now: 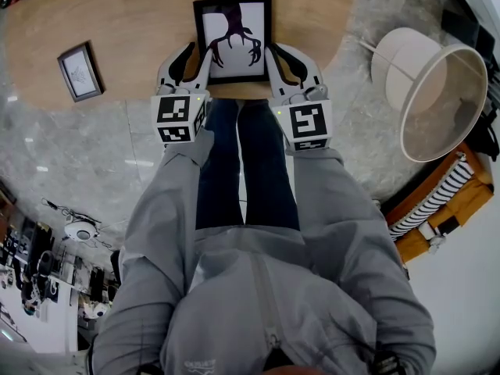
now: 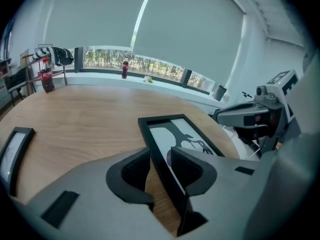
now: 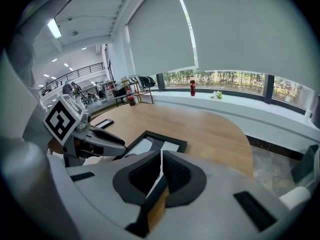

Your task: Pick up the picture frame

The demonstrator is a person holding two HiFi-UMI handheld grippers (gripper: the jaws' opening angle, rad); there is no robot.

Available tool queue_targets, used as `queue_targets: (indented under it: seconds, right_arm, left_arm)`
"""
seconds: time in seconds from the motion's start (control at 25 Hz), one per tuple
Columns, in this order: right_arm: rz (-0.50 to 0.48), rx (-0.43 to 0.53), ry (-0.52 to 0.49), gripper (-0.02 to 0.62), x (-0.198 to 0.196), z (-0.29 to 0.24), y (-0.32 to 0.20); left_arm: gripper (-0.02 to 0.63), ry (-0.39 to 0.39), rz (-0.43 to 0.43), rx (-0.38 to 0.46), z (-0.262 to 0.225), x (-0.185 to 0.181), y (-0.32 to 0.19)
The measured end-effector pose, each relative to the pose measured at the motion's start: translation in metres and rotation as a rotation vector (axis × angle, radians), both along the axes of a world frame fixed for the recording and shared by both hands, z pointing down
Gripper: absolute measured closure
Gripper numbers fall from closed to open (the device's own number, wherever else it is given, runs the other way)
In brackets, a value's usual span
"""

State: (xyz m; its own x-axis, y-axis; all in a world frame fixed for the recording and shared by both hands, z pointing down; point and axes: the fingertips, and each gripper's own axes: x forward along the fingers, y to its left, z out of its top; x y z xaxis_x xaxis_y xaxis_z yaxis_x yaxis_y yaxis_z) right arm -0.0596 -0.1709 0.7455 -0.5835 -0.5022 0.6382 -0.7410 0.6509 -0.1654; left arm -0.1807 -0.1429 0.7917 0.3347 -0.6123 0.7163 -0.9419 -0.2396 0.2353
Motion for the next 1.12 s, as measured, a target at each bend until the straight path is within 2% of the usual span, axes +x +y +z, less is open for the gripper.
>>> queue_targets:
  seconds: [0.4, 0.64, 0.96, 1.12]
  right_arm:
    - [0.032, -0.010, -0.010, 0.561, 0.024, 0.005, 0.004]
    - [0.060, -0.020, 0.003, 0.561, 0.046, 0.011, 0.014]
    - [0.109, -0.056, 0.030, 0.561, 0.060, 0.019, 0.029]
    - [0.143, -0.071, 0.036, 0.561, 0.097, 0.025, 0.038]
  left_arm:
    - [0.479, -0.083, -0.003, -0.089, 0.019, 0.008, 0.006]
    - [0.485, -0.088, -0.025, -0.094, 0.018, 0.010, 0.006]
    - [0.485, -0.083, 0.031, -0.088, 0.013, 0.020, 0.002]
    - [0.485, -0.083, 0.073, -0.095, 0.017, 0.060, 0.005]
